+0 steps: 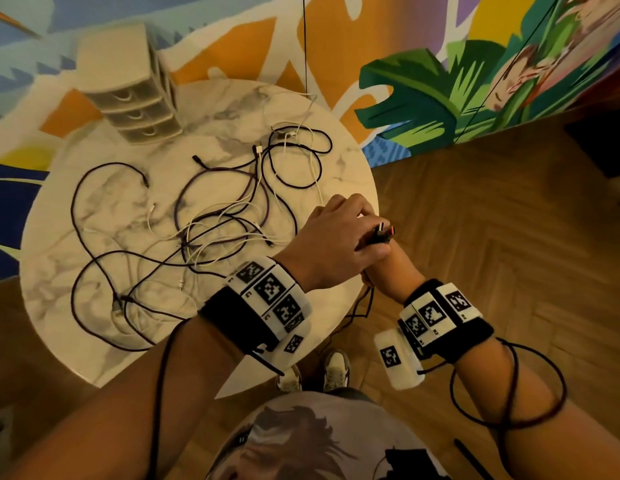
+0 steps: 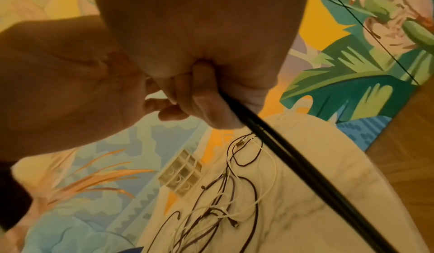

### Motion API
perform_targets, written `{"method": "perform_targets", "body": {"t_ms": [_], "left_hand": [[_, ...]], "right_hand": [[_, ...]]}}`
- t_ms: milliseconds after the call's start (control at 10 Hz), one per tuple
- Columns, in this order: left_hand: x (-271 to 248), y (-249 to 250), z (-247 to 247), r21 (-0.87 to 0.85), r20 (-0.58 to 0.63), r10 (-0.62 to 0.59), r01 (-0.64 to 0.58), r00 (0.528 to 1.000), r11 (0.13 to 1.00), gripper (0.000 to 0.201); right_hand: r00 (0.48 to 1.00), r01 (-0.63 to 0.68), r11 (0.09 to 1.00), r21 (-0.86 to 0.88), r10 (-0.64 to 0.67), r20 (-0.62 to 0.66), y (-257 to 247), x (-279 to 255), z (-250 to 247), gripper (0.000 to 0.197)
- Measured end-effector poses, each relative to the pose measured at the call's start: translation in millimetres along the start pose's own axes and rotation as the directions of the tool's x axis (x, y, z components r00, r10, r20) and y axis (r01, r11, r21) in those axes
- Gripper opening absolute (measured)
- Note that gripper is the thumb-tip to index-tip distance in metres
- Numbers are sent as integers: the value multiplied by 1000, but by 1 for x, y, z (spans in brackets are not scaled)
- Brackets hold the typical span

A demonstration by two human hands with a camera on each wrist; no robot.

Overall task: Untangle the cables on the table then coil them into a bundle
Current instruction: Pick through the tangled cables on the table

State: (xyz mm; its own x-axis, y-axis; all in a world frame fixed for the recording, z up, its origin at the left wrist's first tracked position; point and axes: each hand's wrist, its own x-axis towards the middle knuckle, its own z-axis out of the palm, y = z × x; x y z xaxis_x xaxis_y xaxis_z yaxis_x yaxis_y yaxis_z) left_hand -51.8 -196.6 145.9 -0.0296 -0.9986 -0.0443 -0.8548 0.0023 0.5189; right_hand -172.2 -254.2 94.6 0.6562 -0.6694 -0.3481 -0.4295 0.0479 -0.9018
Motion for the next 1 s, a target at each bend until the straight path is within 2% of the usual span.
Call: {"method": "perform_targets", "body": {"t_ms": [100, 200, 300, 400, 500, 600, 700, 800, 900, 1000], "left_hand": [[5, 4, 7, -88, 13, -71, 72, 997, 993, 40], [10, 12, 16, -173, -151, -33, 7, 988, 985, 35], [16, 22, 22, -446, -199, -149, 46, 968, 894, 39], [23, 32, 18, -840, -68, -317, 117, 946, 530, 39], [29, 50, 11, -803, -1, -331, 197, 944, 562, 36], [36, 62, -3, -414, -131, -49, -10, 990, 910, 44], [41, 74, -32, -83, -161, 211, -226, 964, 970, 30], [43, 80, -58, 130, -349, 416, -396, 840, 909, 18], [46, 84, -76, 269, -420, 520, -445, 744, 854, 18], [47, 86, -77, 310, -437, 512, -410, 740, 858, 25]], "right_hand": [[996, 48, 999, 11, -47, -70, -6, -6, -3, 46], [988, 101, 994, -37, -104, -116, -7, -2, -6, 29], [967, 197, 980, -24, -198, -157, -2, -1, -8, 14], [973, 85, 996, -4, -84, -216, 16, -2, -20, 32], [981, 62, 995, -78, -75, -177, 37, 1, -23, 42], [976, -23, 991, -131, -6, -217, 61, 8, -25, 25], [916, -150, 989, -16, 133, -378, 84, 5, -45, 43], [848, -324, 946, -15, 283, -449, 116, 3, -63, 49], [874, -433, 863, -261, 330, -357, 142, 4, -67, 31], [873, -397, 624, -673, 482, -68, 157, 6, -61, 34]]}}
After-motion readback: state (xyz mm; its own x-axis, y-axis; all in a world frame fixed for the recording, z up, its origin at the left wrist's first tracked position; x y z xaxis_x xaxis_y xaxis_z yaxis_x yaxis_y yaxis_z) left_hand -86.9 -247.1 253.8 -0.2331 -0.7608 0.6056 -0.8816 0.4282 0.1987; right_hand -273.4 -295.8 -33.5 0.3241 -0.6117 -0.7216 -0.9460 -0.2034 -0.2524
